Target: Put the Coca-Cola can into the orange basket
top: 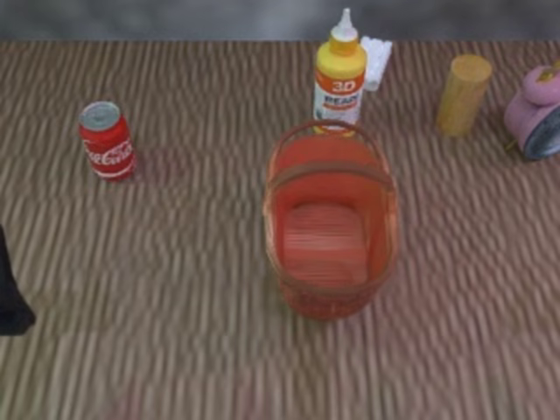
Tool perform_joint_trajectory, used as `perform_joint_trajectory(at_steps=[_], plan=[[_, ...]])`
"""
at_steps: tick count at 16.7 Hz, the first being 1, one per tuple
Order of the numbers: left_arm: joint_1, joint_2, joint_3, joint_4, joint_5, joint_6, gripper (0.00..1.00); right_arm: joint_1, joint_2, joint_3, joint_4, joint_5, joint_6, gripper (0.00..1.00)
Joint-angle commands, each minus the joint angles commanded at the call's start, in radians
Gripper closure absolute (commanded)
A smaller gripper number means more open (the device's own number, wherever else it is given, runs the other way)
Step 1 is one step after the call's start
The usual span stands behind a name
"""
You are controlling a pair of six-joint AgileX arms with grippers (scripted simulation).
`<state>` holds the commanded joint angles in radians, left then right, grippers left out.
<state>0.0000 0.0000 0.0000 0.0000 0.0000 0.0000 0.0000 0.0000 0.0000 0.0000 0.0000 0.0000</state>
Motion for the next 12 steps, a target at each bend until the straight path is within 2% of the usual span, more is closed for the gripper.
perform_joint_trajectory(at_steps=[6,12], plan=[[-0.022,0.095,0.095,-0.059,0.019,0.031,0.0,0.0,0.0,0.0,0.0,0.0,0.0,0.0],[-0.068,0.492,0.509,-0.304,0.054,0.145,0.0,0.0,0.0,0.0,0.0,0.0,0.0,0.0]])
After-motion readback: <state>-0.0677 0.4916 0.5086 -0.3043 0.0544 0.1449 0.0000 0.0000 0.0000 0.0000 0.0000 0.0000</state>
